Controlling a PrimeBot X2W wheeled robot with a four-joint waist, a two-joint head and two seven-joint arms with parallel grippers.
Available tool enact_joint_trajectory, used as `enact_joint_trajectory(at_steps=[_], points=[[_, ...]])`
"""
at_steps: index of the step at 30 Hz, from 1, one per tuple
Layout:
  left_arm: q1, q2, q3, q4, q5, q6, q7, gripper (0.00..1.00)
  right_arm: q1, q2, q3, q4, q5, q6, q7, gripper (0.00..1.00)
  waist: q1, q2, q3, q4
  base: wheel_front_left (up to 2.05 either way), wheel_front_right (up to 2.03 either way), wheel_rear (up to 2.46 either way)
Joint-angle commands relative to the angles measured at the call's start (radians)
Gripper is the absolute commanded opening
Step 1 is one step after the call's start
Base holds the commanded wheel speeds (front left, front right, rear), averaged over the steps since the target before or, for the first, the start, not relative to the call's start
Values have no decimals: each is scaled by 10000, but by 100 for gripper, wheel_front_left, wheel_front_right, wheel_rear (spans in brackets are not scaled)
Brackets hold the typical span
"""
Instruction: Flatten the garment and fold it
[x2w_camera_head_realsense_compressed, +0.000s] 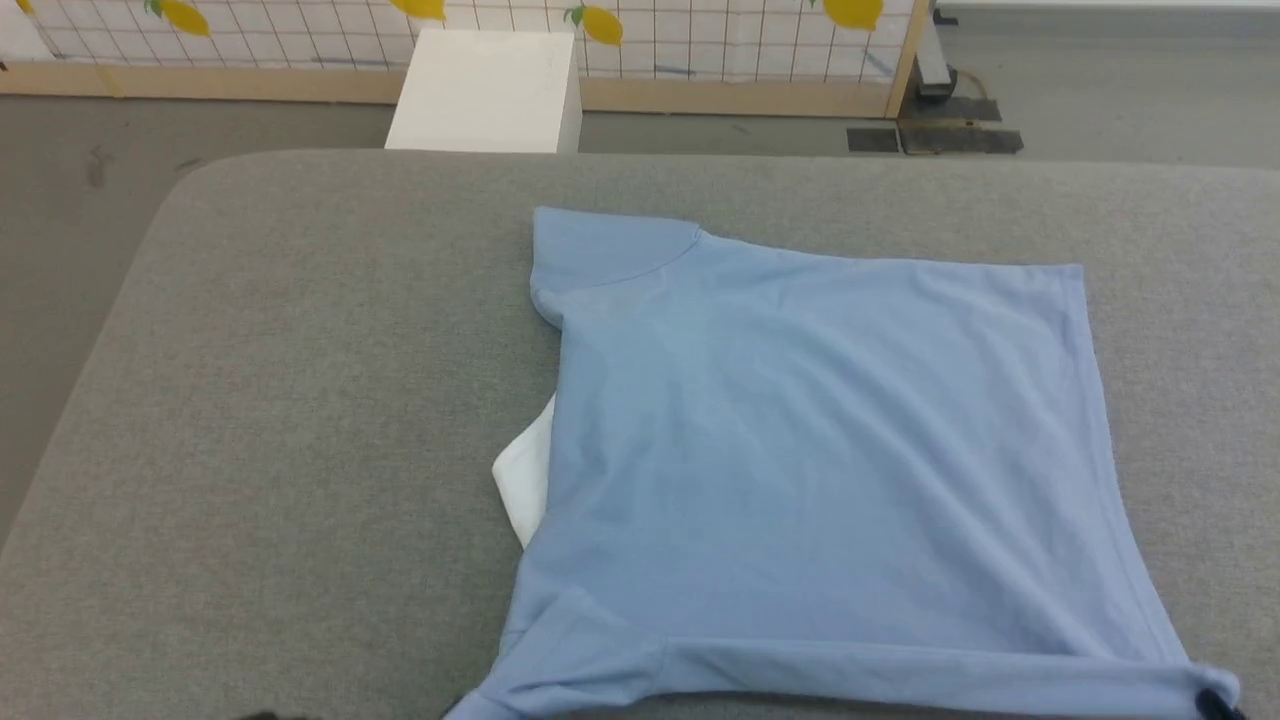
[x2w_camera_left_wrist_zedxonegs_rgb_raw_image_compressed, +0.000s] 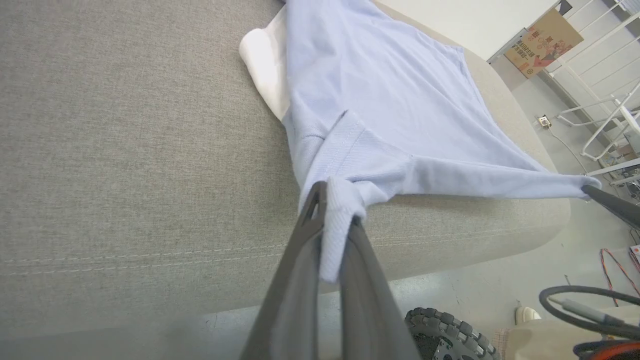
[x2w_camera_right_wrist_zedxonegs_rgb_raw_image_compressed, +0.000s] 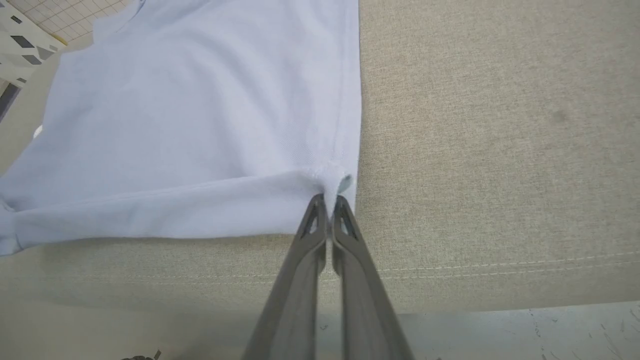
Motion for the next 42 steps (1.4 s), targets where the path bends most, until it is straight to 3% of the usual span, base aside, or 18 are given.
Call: enact_joint_trajectory(at_steps=[1,13,20,34,42], points=[[-401,95,33,-13,158,-58,4,0,-354,-129,33,-56,-150,-15,-116,0,1,0,194,-37,0,0,0],[-4040,240,73,724,1426,-902,691,0,-3274,-1587,777,833,-480,-15,-915,0,1,0,1536,-288,0,0,0],[-5810,-117,120,1573,1814,-1343,564,0,-4870,-2168,1221,1706,-494,-15,-1519,0,1,0,2271,-476,0,0,0],[-6853,-1551,-200,4865,1624,-1863,-522,0,-6520,-2673,2783,4531,-223,-15,-1808,0,1,0,3138,-548,0,0,0],[-7216,-1955,-358,6019,1398,-2038,-556,0,-7208,-2877,3449,5500,81,-15,-1998,0,1,0,3327,-397,0,0,0]])
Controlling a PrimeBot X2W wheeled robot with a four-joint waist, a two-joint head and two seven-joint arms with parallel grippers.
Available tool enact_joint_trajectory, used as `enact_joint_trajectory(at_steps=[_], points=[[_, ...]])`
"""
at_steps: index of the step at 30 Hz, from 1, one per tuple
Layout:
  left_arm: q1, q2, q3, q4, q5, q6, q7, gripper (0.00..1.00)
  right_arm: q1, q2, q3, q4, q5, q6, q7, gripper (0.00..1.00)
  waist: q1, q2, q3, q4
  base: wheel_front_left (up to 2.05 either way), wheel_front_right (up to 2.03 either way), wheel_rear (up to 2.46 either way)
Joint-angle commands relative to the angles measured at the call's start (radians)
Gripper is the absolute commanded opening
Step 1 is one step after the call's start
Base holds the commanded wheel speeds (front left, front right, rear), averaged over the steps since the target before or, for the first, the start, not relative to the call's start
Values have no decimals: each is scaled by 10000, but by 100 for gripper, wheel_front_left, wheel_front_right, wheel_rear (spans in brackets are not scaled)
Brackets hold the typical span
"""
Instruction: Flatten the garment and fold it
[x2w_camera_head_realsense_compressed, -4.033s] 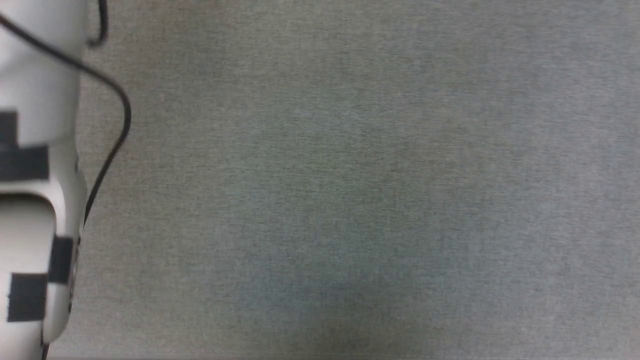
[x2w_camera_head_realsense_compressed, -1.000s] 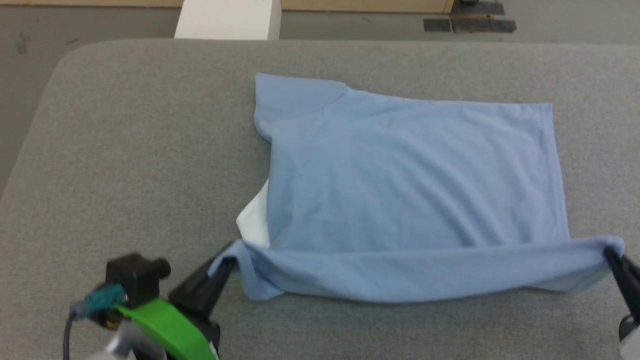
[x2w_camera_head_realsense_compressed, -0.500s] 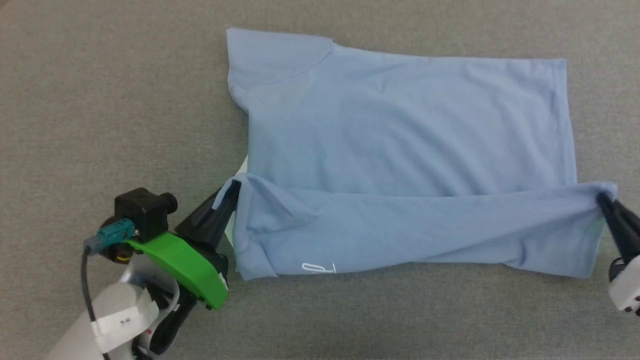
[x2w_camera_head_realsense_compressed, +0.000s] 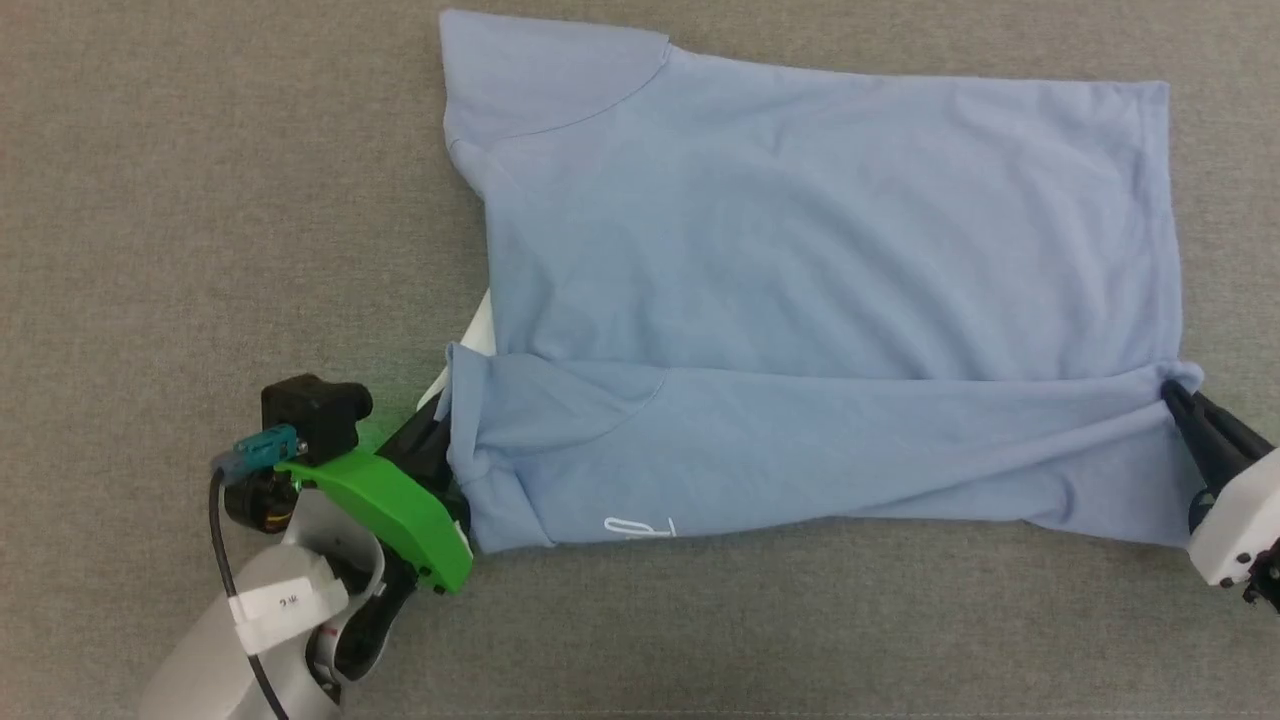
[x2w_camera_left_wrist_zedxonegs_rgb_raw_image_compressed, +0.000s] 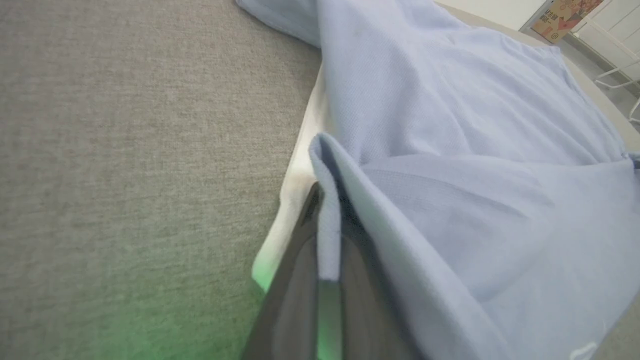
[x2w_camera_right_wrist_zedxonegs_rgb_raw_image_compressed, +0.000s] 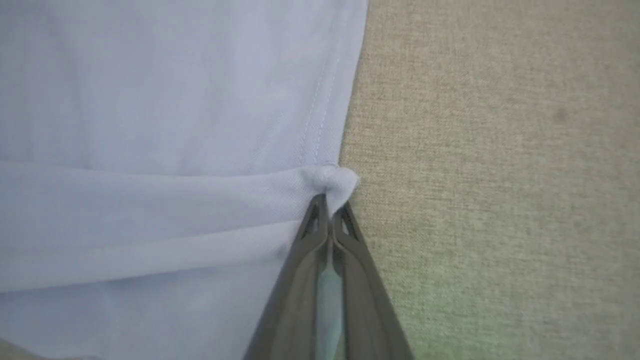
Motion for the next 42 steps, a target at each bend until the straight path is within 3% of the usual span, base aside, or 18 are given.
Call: enact_joint_trajectory(at_steps=[1,3,4,5,6,7,8,9,18,20,24,27,30,34,37,42], points=[[-207,-28,-8,74,-110,-62,56,0,-202,-2,138,129,115,-15,-31,0,0,0,28,44,0,0,0],[-252,-59,15,131,-194,-48,114,6,-299,-34,255,240,226,-15,-27,0,0,0,25,69,0,0,0],[-270,-64,14,140,-219,-42,149,26,-352,-50,306,289,275,-15,-47,2,0,0,10,79,0,0,0],[-288,-86,42,127,-253,-25,126,46,-388,-70,374,330,315,-15,-53,71,0,0,-28,91,0,0,0],[-292,-112,70,106,-298,-19,107,56,-406,-88,432,335,351,-15,-65,100,0,0,-68,98,0,0,0],[-286,-120,85,73,-340,-18,107,75,-429,-104,459,322,391,-15,-134,100,0,0,-123,101,0,0,0],[-279,-118,106,39,-351,-9,75,83,-439,-115,476,318,425,-15,-167,100,0,0,-187,103,0,0,0],[-253,-119,139,-13,-383,4,34,100,-438,-141,505,305,450,-15,-180,100,0,0,-270,101,0,0,0],[567,77,427,-951,-501,407,-394,100,78,-190,132,-396,524,-15,-335,100,0,0,-1257,97,0,0,0],[920,186,580,-1325,-386,699,-663,100,311,-99,-235,-685,371,-15,-463,100,0,0,-1470,110,0,0,0],[1699,389,1119,-2101,427,1802,-1490,100,811,412,-1335,-1381,-566,-15,-1089,100,0,0,-1867,121,0,0,0],[2366,219,1636,-2837,1162,2499,-1785,100,1267,1182,-2268,-2044,-1567,-15,-1561,100,0,0,-2140,129,0,0,0],[2915,-188,2162,-3660,2063,2822,-1829,100,1692,2047,-3021,-2708,-2511,-15,-2079,100,0,0,-2358,150,0,0,0],[3799,-1128,2781,-4597,3395,2815,-1834,100,2418,3257,-3632,-3544,-3745,-15,-2791,100,0,0,-2636,215,0,0,0],[4551,-1957,3089,-4864,4213,2524,-1836,100,3022,4148,-3765,-3958,-4481,-15,-3287,100,0,0,-2826,270,0,0,0],[5418,-2800,3275,-4461,4938,1918,-1836,100,3590,4721,-3915,-3836,-5031,-15,-3990,100,0,0,-3048,393,0,0,0]])
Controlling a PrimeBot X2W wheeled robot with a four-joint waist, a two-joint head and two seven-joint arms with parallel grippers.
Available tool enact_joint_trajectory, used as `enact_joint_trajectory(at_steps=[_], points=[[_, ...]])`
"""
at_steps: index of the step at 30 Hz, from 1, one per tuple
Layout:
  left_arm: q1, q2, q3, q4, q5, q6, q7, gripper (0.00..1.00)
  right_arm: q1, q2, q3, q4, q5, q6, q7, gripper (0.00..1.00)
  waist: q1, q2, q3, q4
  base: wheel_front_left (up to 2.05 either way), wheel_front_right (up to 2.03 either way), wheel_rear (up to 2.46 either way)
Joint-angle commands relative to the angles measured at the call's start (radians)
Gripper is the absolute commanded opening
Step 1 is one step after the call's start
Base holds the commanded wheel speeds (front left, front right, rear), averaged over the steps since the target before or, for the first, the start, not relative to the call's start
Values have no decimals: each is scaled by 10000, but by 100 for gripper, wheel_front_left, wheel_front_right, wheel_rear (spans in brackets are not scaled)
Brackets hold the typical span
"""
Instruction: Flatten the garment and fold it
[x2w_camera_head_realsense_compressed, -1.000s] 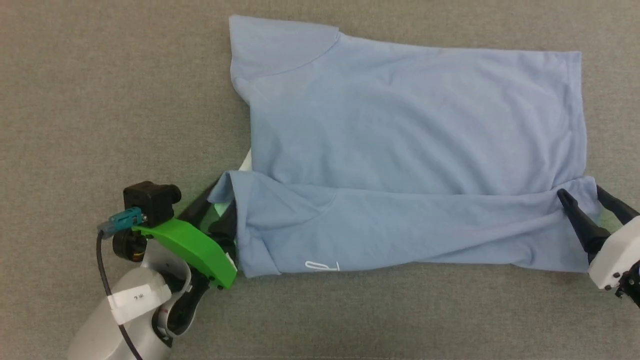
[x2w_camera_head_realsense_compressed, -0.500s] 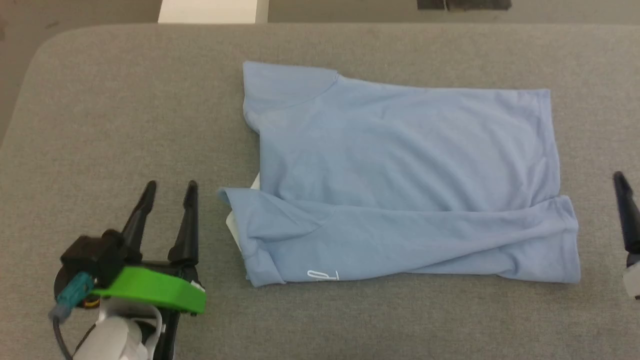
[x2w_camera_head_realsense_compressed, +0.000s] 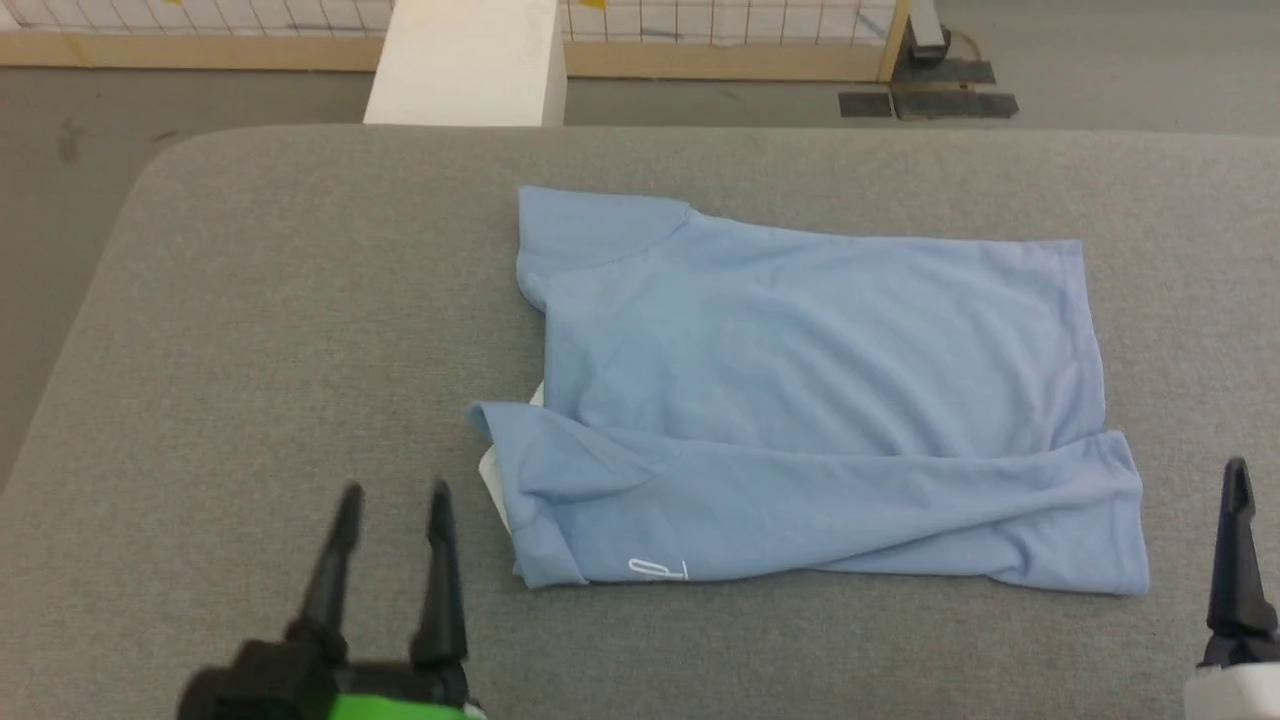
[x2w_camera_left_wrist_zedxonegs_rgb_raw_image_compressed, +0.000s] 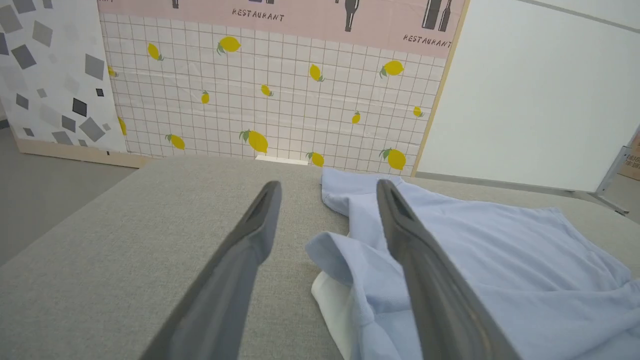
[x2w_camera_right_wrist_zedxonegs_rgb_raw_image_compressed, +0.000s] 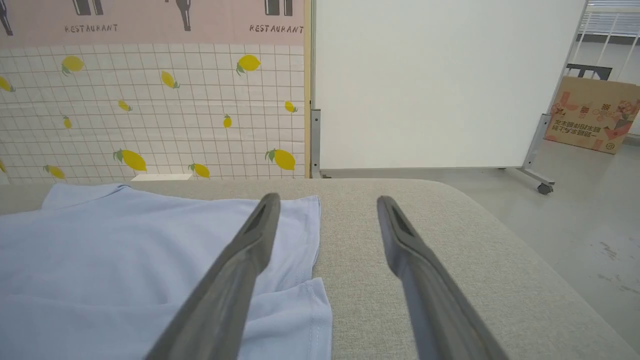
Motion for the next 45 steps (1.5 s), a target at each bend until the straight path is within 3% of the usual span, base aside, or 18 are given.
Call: enact_joint_trajectory(at_steps=[1,7,15,21,28,43,44,45], points=[[239,-116,68,206,193,-203,-36,100,128,68,-94,99,-63,-15,-175,100,0,0,-113,99,0,0,0],[459,-638,495,839,535,-751,-37,100,248,145,-221,585,371,-15,-506,100,0,0,-181,174,0,0,0],[92,-672,562,1911,291,-1443,224,100,151,149,-304,554,494,-15,-619,100,0,0,-52,215,0,0,0],[-978,-296,242,2343,-339,-1983,2314,100,76,149,-252,636,526,-15,-653,100,0,0,239,117,0,0,0],[-2016,-31,120,3036,-1208,-2180,4561,100,-171,150,-131,765,540,-15,-684,100,0,0,765,-232,0,0,0],[-3550,-306,-257,5475,-3063,-2367,7513,100,-482,150,-149,1054,458,-15,-718,100,0,0,1124,-463,0,0,0],[-3614,-311,-292,5587,-3055,-2374,7486,44,-497,150,-141,1066,443,-15,-718,100,0,0,1110,-469,0,0,0],[-3690,-292,-337,5705,-2976,-2380,7372,0,-522,150,-126,1082,426,-15,-716,100,0,0,1096,-481,0,0,0]])
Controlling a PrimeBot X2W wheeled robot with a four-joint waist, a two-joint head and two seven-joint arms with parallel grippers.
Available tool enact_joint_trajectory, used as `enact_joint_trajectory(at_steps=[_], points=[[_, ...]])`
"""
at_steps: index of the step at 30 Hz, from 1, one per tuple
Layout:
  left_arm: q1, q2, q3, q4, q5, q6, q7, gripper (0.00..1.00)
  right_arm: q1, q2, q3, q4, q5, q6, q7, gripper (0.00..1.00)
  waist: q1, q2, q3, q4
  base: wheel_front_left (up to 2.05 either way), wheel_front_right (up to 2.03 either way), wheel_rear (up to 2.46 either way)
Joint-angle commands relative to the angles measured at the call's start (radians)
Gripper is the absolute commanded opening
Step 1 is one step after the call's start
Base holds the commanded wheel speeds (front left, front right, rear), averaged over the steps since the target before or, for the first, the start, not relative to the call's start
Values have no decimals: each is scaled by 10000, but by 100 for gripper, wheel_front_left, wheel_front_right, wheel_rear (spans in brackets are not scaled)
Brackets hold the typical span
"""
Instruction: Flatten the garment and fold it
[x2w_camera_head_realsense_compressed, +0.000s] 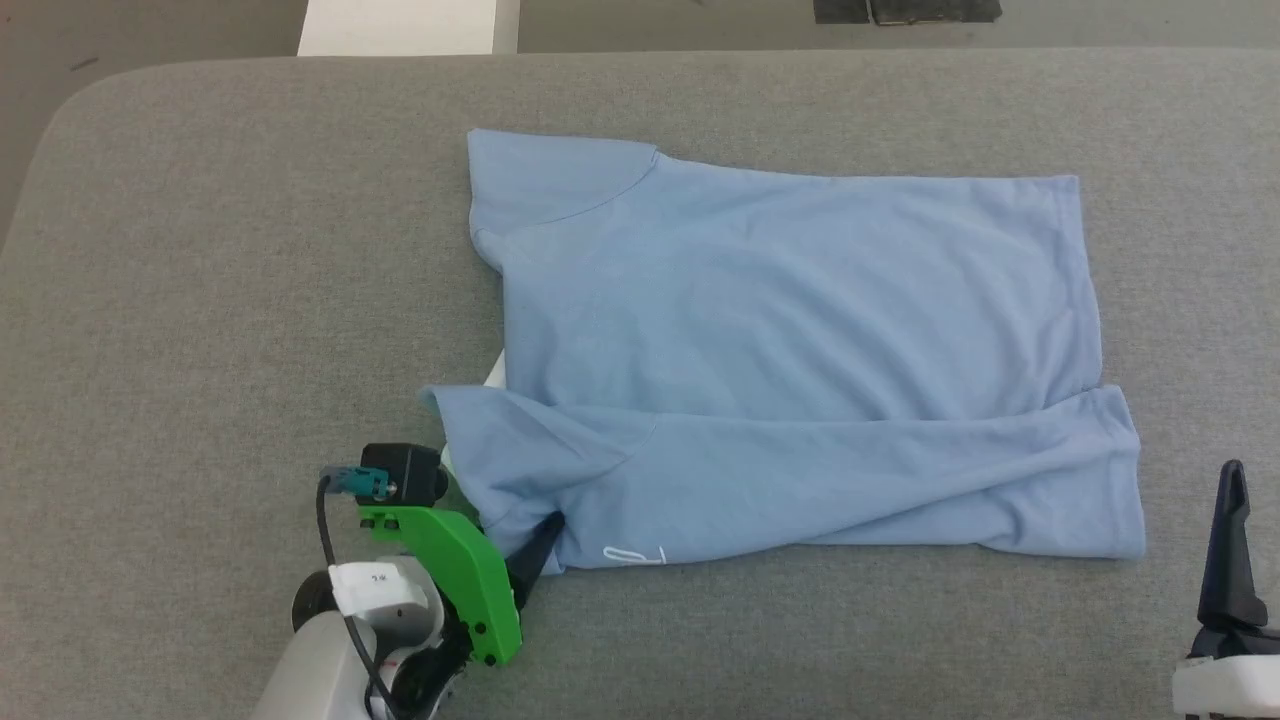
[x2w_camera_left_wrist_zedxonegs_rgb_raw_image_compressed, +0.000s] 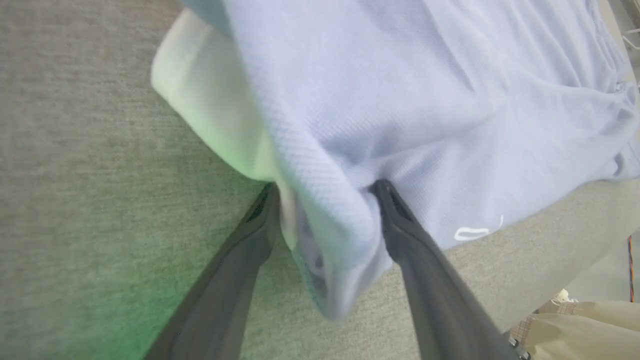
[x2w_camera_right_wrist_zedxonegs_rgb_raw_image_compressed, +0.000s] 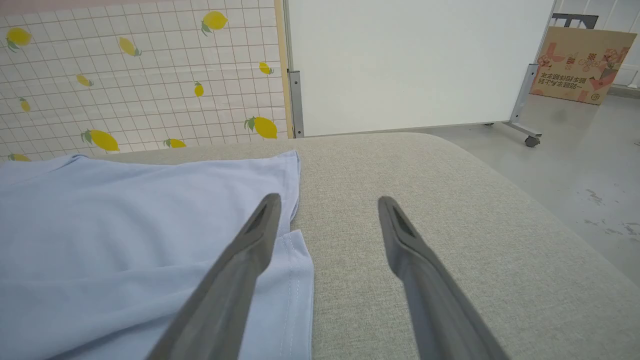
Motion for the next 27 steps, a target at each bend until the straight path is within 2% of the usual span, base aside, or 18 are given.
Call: enact_joint_trajectory(at_steps=[1,6,9,10,11,17,19,21,24,27], points=[[38,-134,-236,498,46,-37,76,0,-193,14,37,33,-34,-15,-51,100,0,0,-30,-22,0,0,0],[24,-180,-265,568,-140,-86,-452,0,-310,14,188,-124,-308,-15,275,100,0,0,-83,10,0,0,0],[121,-175,-246,363,-226,-104,-810,0,-463,-110,404,-249,-349,-15,975,100,0,0,-46,94,0,0,0],[157,-142,-274,261,-215,-110,-914,0,-551,-224,468,-282,-279,-15,1340,100,0,0,-20,132,0,0,0],[227,-119,-305,43,-216,-118,-1102,0,-744,-440,540,-196,14,-15,2314,100,0,0,39,206,0,0,0],[293,-72,-472,-516,-170,-127,-1278,0,-1294,-1177,381,472,444,-15,5905,100,0,0,289,448,0,0,0],[264,-78,-534,-626,-150,-127,-1272,0,-1462,-1304,388,602,673,-15,6826,100,0,0,363,531,0,0,0],[217,-95,-586,-701,-135,-123,-1267,0,-1502,-1512,526,709,727,-15,7599,100,0,0,447,624,0,0,0],[136,-125,-652,-783,-124,-104,-1281,0,-1651,-1480,483,926,976,-15,8465,100,0,0,619,758,0,0,0],[74,-142,-688,-805,-123,-84,-1277,0,-1740,-1415,490,1157,1094,-15,8855,100,0,0,738,848,0,0,0]])
